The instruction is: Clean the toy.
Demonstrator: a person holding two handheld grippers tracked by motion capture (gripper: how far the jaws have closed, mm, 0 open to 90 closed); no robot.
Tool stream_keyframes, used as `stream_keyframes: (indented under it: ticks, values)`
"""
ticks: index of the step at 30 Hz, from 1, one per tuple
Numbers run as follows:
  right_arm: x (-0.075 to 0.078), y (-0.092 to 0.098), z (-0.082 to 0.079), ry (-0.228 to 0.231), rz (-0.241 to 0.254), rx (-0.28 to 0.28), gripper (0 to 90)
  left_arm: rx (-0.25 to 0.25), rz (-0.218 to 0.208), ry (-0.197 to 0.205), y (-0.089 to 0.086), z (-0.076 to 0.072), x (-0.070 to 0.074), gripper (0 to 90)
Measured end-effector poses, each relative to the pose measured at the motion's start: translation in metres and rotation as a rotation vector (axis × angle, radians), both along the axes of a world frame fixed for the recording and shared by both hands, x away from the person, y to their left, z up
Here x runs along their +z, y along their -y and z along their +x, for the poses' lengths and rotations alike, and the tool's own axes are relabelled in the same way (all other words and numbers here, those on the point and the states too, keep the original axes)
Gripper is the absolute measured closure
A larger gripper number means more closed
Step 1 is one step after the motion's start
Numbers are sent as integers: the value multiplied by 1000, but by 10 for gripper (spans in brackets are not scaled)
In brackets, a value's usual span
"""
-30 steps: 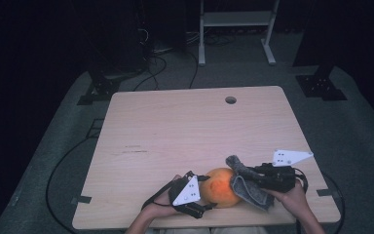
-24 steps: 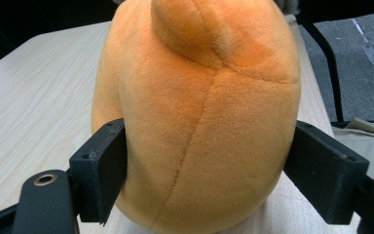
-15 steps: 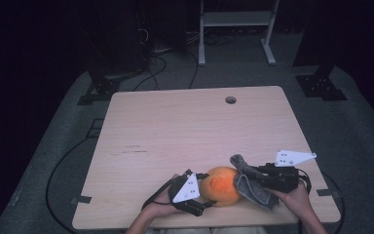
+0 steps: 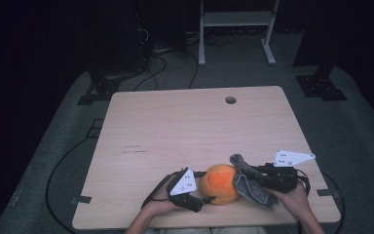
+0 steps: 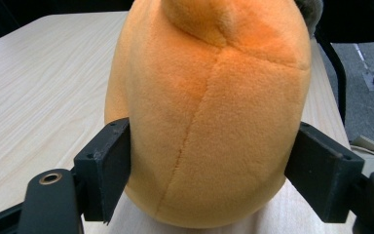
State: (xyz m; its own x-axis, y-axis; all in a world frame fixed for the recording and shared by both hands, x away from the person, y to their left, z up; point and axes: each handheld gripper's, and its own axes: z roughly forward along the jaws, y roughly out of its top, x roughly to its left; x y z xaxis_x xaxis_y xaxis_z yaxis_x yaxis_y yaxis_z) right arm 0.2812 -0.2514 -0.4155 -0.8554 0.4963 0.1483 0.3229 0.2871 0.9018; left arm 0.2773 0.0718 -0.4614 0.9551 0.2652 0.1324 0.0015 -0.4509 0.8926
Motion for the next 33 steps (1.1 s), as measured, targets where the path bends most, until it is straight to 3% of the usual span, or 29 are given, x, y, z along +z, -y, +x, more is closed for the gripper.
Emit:
stream_keyframes:
  ticks: [2, 6, 9, 12, 17, 20, 23, 25, 28, 33]
  values:
    - [2, 2, -3, 13, -14, -16, 774, 6, -5, -6, -1, 1, 0, 235]
    - [10, -10, -9, 63, 8, 28, 773, 21, -25, -30, -3, 4, -1, 250]
    - [9, -18, -10, 78, -19, 39, 773, 26, -33, -48, -4, 6, -1, 260]
    - [3, -12, -6, 50, -6, 18, 773, 34, -50, -63, -4, 8, -1, 266]
    - [-4, 0, -4, 16, -54, -33, 771, 51, -76, -80, -2, 10, -2, 261]
    - [2, -3, -8, 40, -40, -31, 771, 58, -86, -91, -3, 11, -3, 252]
    - [13, -19, -14, 90, -17, 25, 771, 65, -97, -96, -1, 13, -4, 250]
    - [15, -28, -15, 106, -43, 40, 771, 66, -95, -97, -2, 13, -4, 250]
    - [7, -24, -11, 83, -35, 37, 771, 65, -89, -90, -1, 11, -3, 253]
    - [0, -4, -9, 53, -75, -34, 771, 70, -90, -88, 3, 11, -3, 254]
